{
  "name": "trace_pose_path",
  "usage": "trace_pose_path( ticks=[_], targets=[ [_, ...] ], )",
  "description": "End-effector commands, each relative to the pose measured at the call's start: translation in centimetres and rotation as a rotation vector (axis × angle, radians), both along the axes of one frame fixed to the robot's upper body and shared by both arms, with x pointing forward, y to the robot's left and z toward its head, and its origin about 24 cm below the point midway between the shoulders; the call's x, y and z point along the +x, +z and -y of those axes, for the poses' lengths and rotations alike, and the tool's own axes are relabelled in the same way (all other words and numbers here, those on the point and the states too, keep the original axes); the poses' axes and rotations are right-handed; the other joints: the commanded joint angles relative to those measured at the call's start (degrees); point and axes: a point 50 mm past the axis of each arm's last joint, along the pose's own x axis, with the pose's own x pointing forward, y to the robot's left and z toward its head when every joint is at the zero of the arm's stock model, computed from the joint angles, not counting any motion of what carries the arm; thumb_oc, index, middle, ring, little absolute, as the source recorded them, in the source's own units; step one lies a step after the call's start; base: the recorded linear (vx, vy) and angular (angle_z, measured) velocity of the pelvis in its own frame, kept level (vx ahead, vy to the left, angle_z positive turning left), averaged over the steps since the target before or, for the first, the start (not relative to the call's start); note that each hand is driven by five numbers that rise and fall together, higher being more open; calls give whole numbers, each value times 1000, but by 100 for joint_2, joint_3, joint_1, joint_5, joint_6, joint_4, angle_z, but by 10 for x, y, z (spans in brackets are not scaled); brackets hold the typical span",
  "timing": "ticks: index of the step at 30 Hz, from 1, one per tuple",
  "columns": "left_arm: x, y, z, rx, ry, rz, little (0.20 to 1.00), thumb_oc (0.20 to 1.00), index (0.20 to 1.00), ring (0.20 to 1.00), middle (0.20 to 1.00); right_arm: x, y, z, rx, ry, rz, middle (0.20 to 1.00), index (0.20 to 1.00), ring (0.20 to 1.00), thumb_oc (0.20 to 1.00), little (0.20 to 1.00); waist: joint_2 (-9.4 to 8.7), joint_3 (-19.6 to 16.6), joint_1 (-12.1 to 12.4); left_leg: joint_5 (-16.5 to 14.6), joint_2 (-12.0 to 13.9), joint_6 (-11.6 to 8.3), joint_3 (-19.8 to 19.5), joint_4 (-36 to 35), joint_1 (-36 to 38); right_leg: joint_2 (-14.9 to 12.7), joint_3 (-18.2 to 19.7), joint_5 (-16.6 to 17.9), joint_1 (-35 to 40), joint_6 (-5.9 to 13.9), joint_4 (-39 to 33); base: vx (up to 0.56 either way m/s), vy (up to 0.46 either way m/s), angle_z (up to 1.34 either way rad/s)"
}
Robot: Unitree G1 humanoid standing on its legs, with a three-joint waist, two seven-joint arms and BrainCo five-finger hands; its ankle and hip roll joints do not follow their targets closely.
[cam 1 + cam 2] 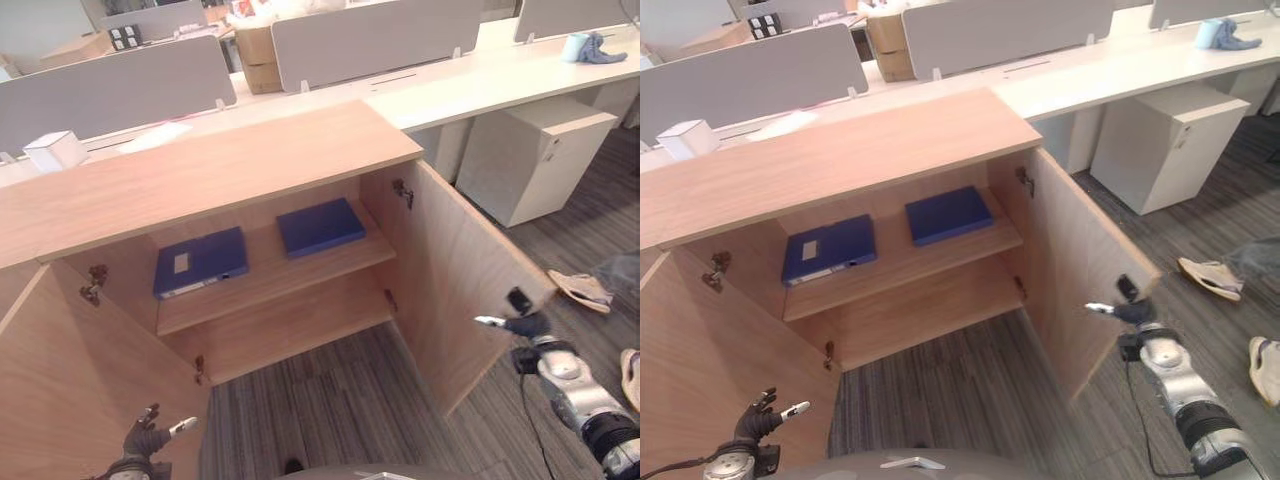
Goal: Put the empty folder in the office cabinet
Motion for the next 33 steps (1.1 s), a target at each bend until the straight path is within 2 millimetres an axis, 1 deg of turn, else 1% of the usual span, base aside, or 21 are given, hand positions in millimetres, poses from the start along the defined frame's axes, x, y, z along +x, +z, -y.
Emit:
trace_pose_path(
  ticks=[1, 2, 3, 4, 9, 11, 12, 13, 15, 16, 19, 20, 21, 22, 24, 25, 26, 27, 28, 30, 33],
  targets=[
    [36, 22, -23, 100, -16, 113, 1000, 1000, 1000, 1000, 1000, 41, 41, -85, 125, 382, 220, 1000, 1000, 1000, 1000, 1000, -229, -102, 615, -343, 55, -283, -221, 29, 99, -145, -115, 76, -262, 29, 90, 0, 0, 0],
    [38, 22, -20, 91, -5, 130, 1000, 1000, 1000, 1000, 1000, 38, 40, -104, 137, 460, 211, 1000, 1000, 1000, 1000, 1000, -292, -92, 690, -334, 67, -280, -255, 33, 72, -146, -156, 81, -265, 26, 93, 0, 0, 0],
    [38, 22, -20, 91, -4, 130, 1000, 1000, 1000, 1000, 1000, 38, 40, -104, 138, 460, 211, 1000, 1000, 1000, 1000, 1000, -294, -95, 681, -333, 66, -280, -259, 33, 69, -147, -160, 80, -266, 26, 93, 0, 0, 0],
    [38, 22, -18, 83, 4, 137, 1000, 1000, 1000, 1000, 1000, 37, 40, -116, 151, 501, 213, 1000, 1000, 1000, 1000, 1000, -336, -95, 734, -332, 70, -277, -284, 35, 52, -148, -195, 80, -265, 29, 93, -6, -3, 11],
    [35, 19, -12, 51, 36, 152, 1000, 1000, 1000, 1000, 1000, 36, 38, -151, 161, 599, 210, 1000, 1000, 1000, 1000, 1000, -502, -79, 1000, -332, 52, -245, -411, 44, -35, -173, -319, 83, -247, 42, 97, -7, 16, 26],
    [35, 20, -11, 46, 50, 163, 1000, 1000, 1000, 1000, 1000, 42, 40, -163, 155, 615, 224, 1000, 1000, 1000, 1000, 1000, -573, -51, 1145, -324, 29, -229, -487, 49, -90, -194, -404, 91, -252, 51, 97, -16, 31, 27],
    [36, 20, -10, 38, 63, 172, 1000, 1000, 1000, 1000, 1000, 47, 44, -175, 159, 622, 243, 1000, 1000, 1000, 1000, 1000, -634, -25, 1309, -321, 2, -211, -565, 51, -146, -214, -494, 100, -248, 55, 106, -12, 36, 38],
    [37, 21, -11, 41, 71, 178, 1000, 1000, 1000, 1000, 1000, 51, 47, -180, 157, 623, 252, 1000, 1000, 1000, 1000, 1000, -666, -8, 1388, -316, -17, -203, -617, 50, -183, -225, -542, 102, -246, 59, 102, -9, 26, 29],
    [37, 21, -11, 42, 71, 179, 1000, 1000, 1000, 1000, 1000, 51, 47, -181, 157, 623, 253, 1000, 1000, 1000, 1000, 1000, -673, -5, 1379, -316, -20, -202, -624, 52, -188, -227, -549, 101, -246, 60, 102, 0, 5, 36],
    [39, 22, -12, 49, 82, 185, 1000, 1000, 1000, 1000, 1000, 58, 48, -192, 156, 607, 255, 1000, 1000, 1000, 1000, 1000, -746, 18, 1582, -307, -58, -187, -728, 52, -270, -242, -643, 101, -230, 62, 98, 9, 8, 62],
    [46, 25, -15, 85, 100, 201, 1000, 1000, 1000, 1000, 1000, 73, 45, -201, 120, 534, 246, 1000, 1000, 1000, 1000, 1000, -856, 58, 1833, -291, -125, -164, -876, 61, -401, -263, -802, 103, -229, 58, 100, -1, 0, 42],
    [50, 28, -20, 127, 125, 212, 1000, 1000, 1000, 1000, 1000, 79, 39, -199, 92, 470, 219, 1000, 1000, 1000, 1000, 1000, -894, 87, 1979, -270, -151, -157, -956, 61, -457, -267, -871, 105, -243, 48, 116, -23, -17, 39],
    [51, 28, -20, 128, 125, 213, 1000, 1000, 1000, 1000, 1000, 79, 39, -199, 93, 470, 221, 1000, 1000, 1000, 1000, 1000, -902, 90, 1977, -269, -153, -157, -960, 63, -461, -269, -874, 104, -245, 49, 117, -21, -26, 37],
    [56, 33, -27, 186, 160, 228, 1000, 1000, 1000, 1000, 1000, 80, 26, -192, 91, 379, 174, 1000, 1000, 1000, 1000, 1000, -933, 98, 2097, -248, -184, -154, -1017, 60, -495, -268, -928, 109, -236, 42, 121, -3, -18, 40],
    [57, 36, -33, 223, 191, 243, 1000, 1000, 1000, 1000, 1000, 77, 19, -186, 89, 345, 154, 1000, 1000, 1000, 1000, 1000, -956, 97, 2158, -242, -190, -157, -1041, 59, -505, -263, -959, 98, -213, 35, 117, -1, -46, 34],
    [59, 45, -43, 304, 246, 282, 1000, 1000, 1000, 1000, 1000, 67, 5, -178, 81, 322, 115, 1000, 1000, 1000, 1000, 1000, -981, 83, 2211, -218, -183, -179, -1074, 57, -497, -235, -1019, 67, -173, 10, 129, -1, -61, 11],
    [59, 45, -43, 304, 246, 282, 1000, 1000, 1000, 1000, 1000, 67, 5, -178, 81, 323, 115, 1000, 1000, 1000, 1000, 1000, -981, 83, 2210, -218, -183, -179, -1076, 57, -497, -235, -1020, 67, -172, 10, 128, -24, -127, 4],
    [51, 51, -55, 361, 314, 302, 1000, 1000, 1000, 1000, 1000, 55, -12, -165, 60, 300, 61, 1000, 1000, 1000, 1000, 1000, -999, 78, 2269, -164, -146, -220, -1098, 53, -499, -184, -1068, 29, -133, -21, 131, -22, -81, 1],
    [50, 51, -55, 362, 315, 301, 1000, 1000, 1000, 1000, 1000, 54, -12, -166, 60, 301, 60, 1000, 1000, 1000, 1000, 1000, -997, 70, 2260, -163, -144, -223, -1102, 52, -498, -181, -1073, 28, -128, -23, 129, -43, -143, 4],
    [37, 68, -74, 436, 410, 373, 1000, 1000, 1000, 1000, 1000, 27, -39, -140, 48, 245, -38, 1000, 1000, 1000, 1000, 1000, -983, 114, 2325, 23, -10, -346, -1105, 83, -595, -34, -1143, -104, -60, -93, 74, -82, -178, 6],
    [38, 83, -89, 494, 426, 410, 1000, 1000, 1000, 1000, 1000, 3, -58, -108, 35, 164, -115, 1000, 1000, 1000, 1000, 1000, -897, 345, 2282, 320, 137, -574, -1053, 241, -868, 34, -1225, -192, -65, -120, 53, -161, -114, 11]
  ],
)
